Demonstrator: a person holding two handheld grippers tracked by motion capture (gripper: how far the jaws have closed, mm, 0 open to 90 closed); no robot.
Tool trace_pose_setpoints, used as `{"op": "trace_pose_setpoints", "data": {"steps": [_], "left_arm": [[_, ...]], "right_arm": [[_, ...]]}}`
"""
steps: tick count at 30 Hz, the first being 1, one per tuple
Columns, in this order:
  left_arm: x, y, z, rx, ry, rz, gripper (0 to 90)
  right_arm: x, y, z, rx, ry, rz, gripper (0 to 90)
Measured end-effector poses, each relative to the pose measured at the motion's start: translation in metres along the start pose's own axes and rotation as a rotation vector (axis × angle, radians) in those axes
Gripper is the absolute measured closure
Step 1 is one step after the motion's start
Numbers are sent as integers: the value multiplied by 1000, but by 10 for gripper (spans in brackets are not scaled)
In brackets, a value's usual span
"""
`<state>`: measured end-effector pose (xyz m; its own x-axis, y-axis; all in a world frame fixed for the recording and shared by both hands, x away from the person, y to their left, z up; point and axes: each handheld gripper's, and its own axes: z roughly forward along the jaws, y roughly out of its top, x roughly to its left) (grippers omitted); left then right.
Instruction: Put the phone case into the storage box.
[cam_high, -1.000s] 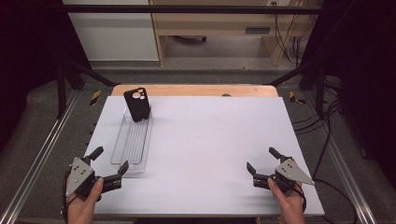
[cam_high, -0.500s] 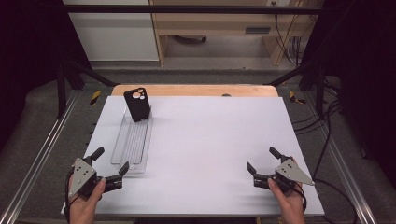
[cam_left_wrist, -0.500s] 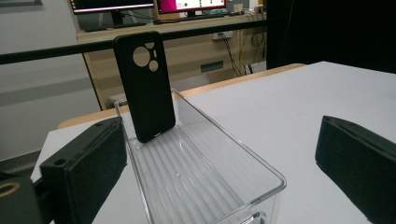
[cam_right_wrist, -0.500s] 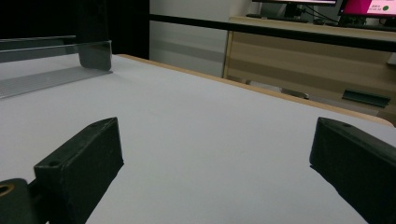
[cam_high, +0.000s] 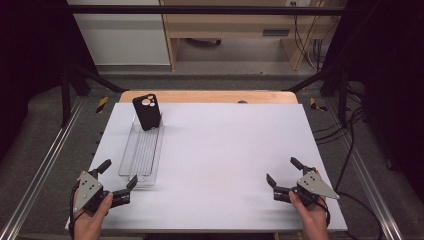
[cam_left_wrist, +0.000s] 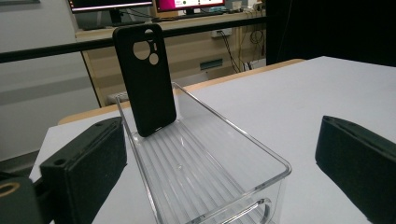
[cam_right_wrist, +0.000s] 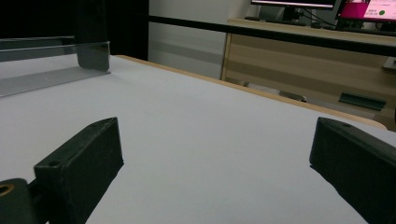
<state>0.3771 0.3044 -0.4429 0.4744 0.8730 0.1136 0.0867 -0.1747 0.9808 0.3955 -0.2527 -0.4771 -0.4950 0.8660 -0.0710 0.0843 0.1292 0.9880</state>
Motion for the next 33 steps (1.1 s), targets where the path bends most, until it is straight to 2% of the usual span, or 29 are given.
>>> {"op": "trace_pose_setpoints", "data": {"steps": [15,24,33], "left_arm": [[2,-8,0,9,-7,-6,17],[3,-12,-2,-6,-9,-16,17],[2,-14,-3,-37,-19,-19,17]], "right_arm": [[-9,-3,-9,4,-37,-9,28],[-8,-6,-11,15,-23,-15,21],[-3,-8,-5,22,3,-17,21]]}}
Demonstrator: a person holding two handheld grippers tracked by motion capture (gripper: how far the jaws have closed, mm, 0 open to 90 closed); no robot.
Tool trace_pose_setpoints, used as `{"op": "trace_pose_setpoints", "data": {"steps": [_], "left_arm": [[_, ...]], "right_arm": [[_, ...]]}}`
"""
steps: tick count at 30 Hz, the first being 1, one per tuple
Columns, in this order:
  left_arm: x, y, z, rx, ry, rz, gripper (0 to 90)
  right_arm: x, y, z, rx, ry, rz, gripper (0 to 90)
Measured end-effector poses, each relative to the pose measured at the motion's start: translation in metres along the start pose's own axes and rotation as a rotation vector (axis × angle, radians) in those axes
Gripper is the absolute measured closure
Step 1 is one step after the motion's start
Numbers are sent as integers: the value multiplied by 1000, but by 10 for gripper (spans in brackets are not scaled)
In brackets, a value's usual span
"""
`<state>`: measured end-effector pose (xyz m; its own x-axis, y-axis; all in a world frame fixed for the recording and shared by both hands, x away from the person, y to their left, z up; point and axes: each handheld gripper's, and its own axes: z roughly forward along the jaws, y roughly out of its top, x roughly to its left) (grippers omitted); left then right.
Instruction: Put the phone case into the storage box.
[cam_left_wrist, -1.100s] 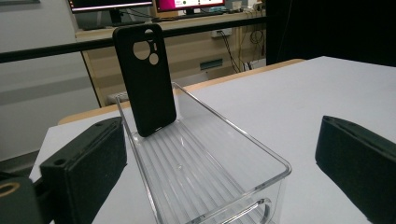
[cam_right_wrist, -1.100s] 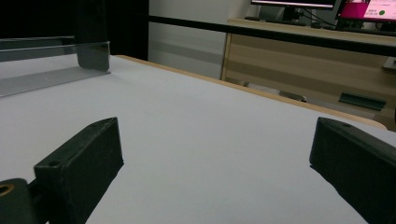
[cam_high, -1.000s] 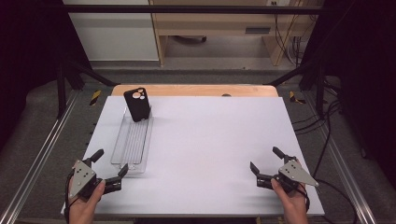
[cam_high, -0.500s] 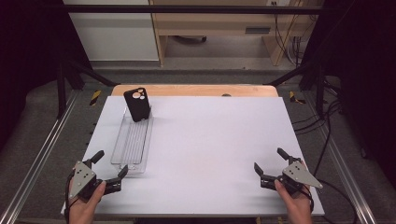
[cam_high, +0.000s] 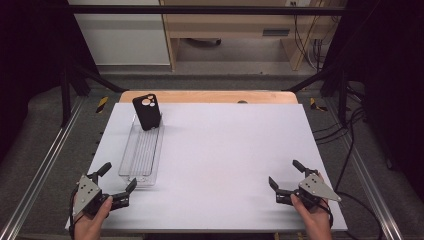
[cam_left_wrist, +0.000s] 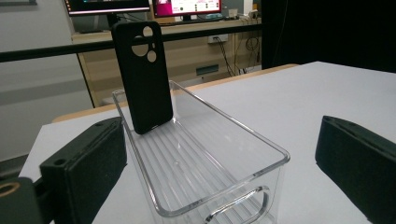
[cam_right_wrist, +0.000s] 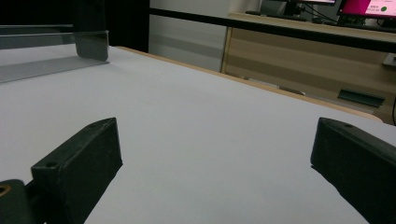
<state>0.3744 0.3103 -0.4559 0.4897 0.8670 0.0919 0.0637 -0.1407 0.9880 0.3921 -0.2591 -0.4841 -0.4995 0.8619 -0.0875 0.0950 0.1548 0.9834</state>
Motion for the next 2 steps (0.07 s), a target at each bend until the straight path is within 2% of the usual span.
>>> {"op": "trace_pose_setpoints", "data": {"steps": [2], "left_arm": [[0,0,0,-1,-2,7,17]], "right_arm": [[1,-1,1,4,6,-1,21]]}}
